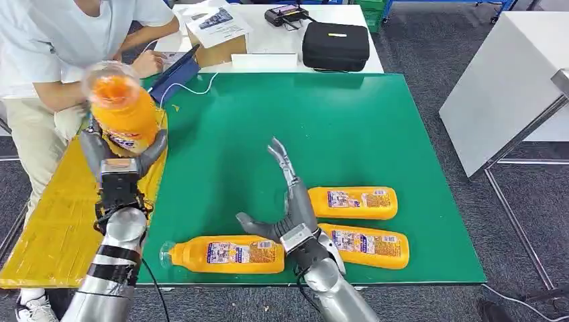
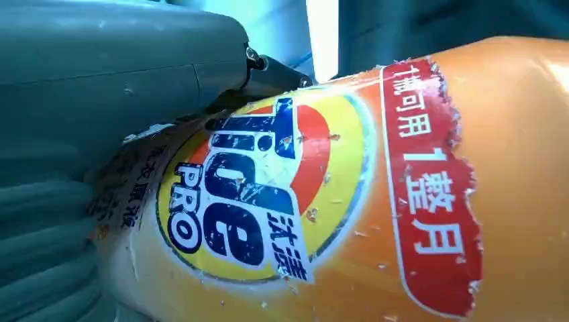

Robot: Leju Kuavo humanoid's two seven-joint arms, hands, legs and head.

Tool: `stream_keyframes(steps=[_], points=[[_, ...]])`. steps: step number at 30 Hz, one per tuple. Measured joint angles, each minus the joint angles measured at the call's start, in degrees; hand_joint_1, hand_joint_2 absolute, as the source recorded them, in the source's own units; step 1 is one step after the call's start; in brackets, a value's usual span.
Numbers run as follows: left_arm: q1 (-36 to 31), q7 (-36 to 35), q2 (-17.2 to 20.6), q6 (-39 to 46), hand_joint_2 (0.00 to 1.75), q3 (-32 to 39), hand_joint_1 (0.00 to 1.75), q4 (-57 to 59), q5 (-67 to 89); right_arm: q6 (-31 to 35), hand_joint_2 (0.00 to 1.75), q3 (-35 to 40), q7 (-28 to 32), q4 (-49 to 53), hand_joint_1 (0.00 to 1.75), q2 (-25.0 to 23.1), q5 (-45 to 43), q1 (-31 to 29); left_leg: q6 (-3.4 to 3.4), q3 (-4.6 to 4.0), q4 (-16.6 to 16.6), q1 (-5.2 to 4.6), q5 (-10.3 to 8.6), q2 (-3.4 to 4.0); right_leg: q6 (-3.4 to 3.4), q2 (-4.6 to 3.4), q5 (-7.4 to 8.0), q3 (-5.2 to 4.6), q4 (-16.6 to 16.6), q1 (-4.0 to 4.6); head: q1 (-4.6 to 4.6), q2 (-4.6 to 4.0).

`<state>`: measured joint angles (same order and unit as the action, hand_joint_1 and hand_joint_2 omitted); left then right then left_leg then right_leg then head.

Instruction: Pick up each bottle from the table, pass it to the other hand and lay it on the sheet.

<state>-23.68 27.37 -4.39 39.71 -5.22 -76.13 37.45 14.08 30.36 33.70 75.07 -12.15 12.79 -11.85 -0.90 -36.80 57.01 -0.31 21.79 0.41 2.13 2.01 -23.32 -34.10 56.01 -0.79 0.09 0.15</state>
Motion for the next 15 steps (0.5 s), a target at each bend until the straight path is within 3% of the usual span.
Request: stream_keyframes(steps=[5, 15], points=[[-2.5, -7.9, -0.5, 0.1, 1.75, 11.0, 1.75, 3.3, 40.1, -0.2, 1.75, -1.7, -0.1, 3.8, 0.0, 0.7, -3.0, 1.4, 0.01, 0.01, 0.0, 0.0, 0.0, 0.1, -0.02, -0.07, 0.02, -0.04, 0.0, 0.0, 0.0, 0.0], [-4.1, -11.1, 0.6, 0.1, 1.75, 17.6, 1.75, 7.1, 44.0, -0.5, 1.75, -2.8, -0.4, 7.1, 0.0, 1.4, -3.7, 2.1, 0.03, -0.02, 0.0, 0.01, -0.02, 0.11, -0.04, -0.11, 0.01, -0.07, 0.0, 0.0, 0.0, 0.0]])
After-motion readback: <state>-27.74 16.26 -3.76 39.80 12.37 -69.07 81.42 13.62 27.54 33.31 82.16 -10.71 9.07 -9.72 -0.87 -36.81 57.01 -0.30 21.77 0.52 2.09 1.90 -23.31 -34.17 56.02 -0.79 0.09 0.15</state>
